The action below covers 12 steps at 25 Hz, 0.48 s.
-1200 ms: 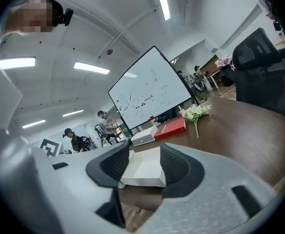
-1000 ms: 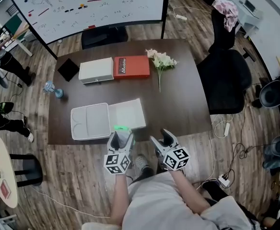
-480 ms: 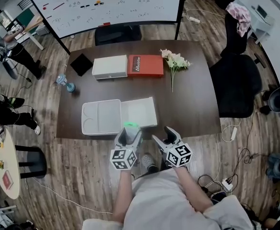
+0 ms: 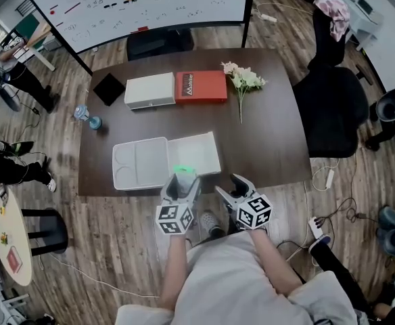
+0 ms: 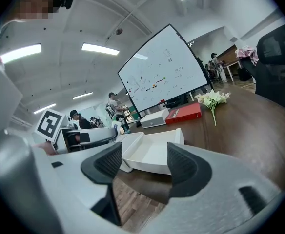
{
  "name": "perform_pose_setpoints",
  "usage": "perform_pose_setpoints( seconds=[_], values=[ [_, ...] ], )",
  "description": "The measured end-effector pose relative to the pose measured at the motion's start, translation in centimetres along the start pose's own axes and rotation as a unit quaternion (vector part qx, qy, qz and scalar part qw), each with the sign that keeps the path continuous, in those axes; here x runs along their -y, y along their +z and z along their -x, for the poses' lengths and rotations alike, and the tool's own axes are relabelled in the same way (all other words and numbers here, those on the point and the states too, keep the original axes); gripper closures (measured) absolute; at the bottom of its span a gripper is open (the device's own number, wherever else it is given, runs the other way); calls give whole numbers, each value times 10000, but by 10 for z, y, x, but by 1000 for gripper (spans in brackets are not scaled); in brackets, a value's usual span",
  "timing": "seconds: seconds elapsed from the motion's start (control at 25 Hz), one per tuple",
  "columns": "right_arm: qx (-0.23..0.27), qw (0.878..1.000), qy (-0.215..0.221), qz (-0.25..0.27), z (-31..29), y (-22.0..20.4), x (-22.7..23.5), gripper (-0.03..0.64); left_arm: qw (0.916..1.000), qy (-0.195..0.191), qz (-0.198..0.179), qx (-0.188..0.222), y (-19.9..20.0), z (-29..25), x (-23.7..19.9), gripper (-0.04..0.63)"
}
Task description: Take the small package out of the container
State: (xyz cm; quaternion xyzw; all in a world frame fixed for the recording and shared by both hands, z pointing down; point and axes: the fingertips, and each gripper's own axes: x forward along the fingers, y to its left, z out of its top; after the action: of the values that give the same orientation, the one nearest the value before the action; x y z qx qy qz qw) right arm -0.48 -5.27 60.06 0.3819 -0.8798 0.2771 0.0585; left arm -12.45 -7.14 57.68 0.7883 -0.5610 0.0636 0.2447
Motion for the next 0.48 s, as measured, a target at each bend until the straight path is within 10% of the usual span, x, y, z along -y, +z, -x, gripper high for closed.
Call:
perform_pose_setpoints(
  seconds=[0.48],
  values=[
    [-269, 9996, 98, 11, -13, -7, -1, 449, 9997, 214, 64, 38, 4, 6, -20, 276]
  ],
)
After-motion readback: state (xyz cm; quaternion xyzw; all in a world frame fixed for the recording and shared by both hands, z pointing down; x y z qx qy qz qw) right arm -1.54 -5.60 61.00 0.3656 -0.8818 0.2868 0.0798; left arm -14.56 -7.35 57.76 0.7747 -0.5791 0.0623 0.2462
